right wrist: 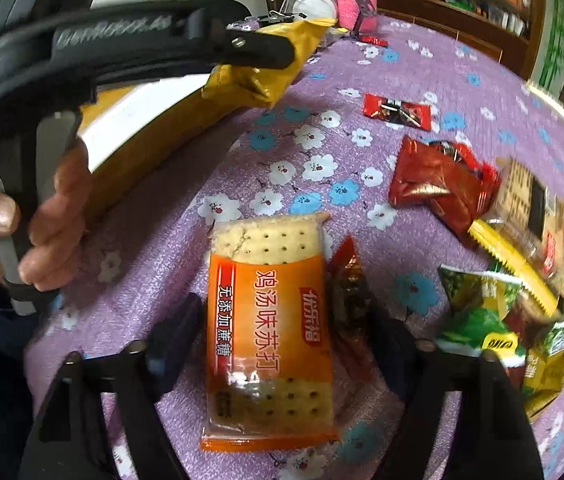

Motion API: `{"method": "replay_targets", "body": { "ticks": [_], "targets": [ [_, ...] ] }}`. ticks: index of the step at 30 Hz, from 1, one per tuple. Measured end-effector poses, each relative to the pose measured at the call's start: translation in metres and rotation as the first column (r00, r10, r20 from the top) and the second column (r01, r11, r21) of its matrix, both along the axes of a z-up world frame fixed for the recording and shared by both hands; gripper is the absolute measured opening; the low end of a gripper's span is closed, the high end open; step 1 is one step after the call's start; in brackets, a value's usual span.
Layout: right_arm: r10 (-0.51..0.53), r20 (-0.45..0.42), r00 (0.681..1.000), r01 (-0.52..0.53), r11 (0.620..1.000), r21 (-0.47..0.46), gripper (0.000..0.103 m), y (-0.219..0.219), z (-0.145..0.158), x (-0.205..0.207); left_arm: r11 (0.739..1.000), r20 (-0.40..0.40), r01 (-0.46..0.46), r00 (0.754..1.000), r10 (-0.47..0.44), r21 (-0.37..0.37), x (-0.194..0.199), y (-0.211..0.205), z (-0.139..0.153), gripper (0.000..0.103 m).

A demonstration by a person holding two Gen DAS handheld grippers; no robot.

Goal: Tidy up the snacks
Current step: 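Lift and carry both cracker packs toward the yellow-rimmed white box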

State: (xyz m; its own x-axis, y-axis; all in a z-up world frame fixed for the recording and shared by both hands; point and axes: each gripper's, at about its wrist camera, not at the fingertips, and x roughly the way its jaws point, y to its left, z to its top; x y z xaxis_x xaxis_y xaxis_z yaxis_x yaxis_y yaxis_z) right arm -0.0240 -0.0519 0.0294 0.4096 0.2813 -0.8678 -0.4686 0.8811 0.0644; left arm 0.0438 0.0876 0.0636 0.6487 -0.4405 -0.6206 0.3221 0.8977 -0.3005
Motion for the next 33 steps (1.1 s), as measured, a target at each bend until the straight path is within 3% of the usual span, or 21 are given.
{"method": "replay_targets", "body": {
  "ticks": [4,6,9,13,17,19,21,24,29,33],
  "targets": [
    [-0.038,0.037,0.999,0.038,0.999,-0.008,0.069,0.0,0.001,-0.011,1.0,-0.007,0.003,1.0,-0.003,-0.003,0.001,0.0,-0.001,0.045],
    [-0.092,0.101,0.991,0.09,0.996,0.022,0.069,-0.01,0.006,-0.013,1.0,-0.003,0.005,1.0,-0.005,0.0,0.0,-0.001,0.0,0.045],
    [-0.208,0.217,0.954,0.204,0.978,0.04,0.069,-0.031,0.022,-0.012,1.0,-0.006,0.004,1.0,-0.004,0.001,0.0,-0.001,-0.001,0.045],
    [-0.293,0.317,0.902,0.271,0.956,0.112,0.069,-0.049,0.044,-0.022,1.0,-0.007,0.003,1.0,-0.003,0.007,0.001,-0.002,-0.002,0.045],
    [-0.137,0.219,0.966,0.087,0.972,0.22,0.068,-0.039,0.044,-0.027,1.0,-0.009,0.005,1.0,-0.004,0.009,0.001,-0.003,-0.002,0.045],
    [-0.119,0.155,0.981,0.089,0.977,0.191,0.064,-0.029,0.032,-0.021,1.0,-0.008,0.002,1.0,-0.002,0.011,0.002,-0.003,-0.002,0.045],
    [-0.149,0.138,0.979,0.133,0.984,0.119,0.06,-0.024,0.021,-0.015,1.0,-0.012,0.003,1.0,-0.003,0.01,0.002,-0.003,-0.002,0.045],
    [-0.151,0.114,0.982,0.135,0.982,0.134,0.06,-0.027,0.017,-0.016,1.0,-0.013,0.007,1.0,-0.007,0.009,0.002,-0.003,-0.003,0.045],
    [-0.199,0.138,0.97,0.19,0.979,0.076,0.06,-0.032,0.013,-0.013,1.0,-0.012,0.012,1.0,-0.012,0.007,0.001,-0.004,-0.003,0.045],
    [-0.2,0.161,0.966,0.203,0.979,-0.001,0.068,-0.03,0.005,-0.013,1.0,-0.01,0.015,1.0,-0.015,0.01,0.001,-0.004,-0.002,0.045]
  ]
}}
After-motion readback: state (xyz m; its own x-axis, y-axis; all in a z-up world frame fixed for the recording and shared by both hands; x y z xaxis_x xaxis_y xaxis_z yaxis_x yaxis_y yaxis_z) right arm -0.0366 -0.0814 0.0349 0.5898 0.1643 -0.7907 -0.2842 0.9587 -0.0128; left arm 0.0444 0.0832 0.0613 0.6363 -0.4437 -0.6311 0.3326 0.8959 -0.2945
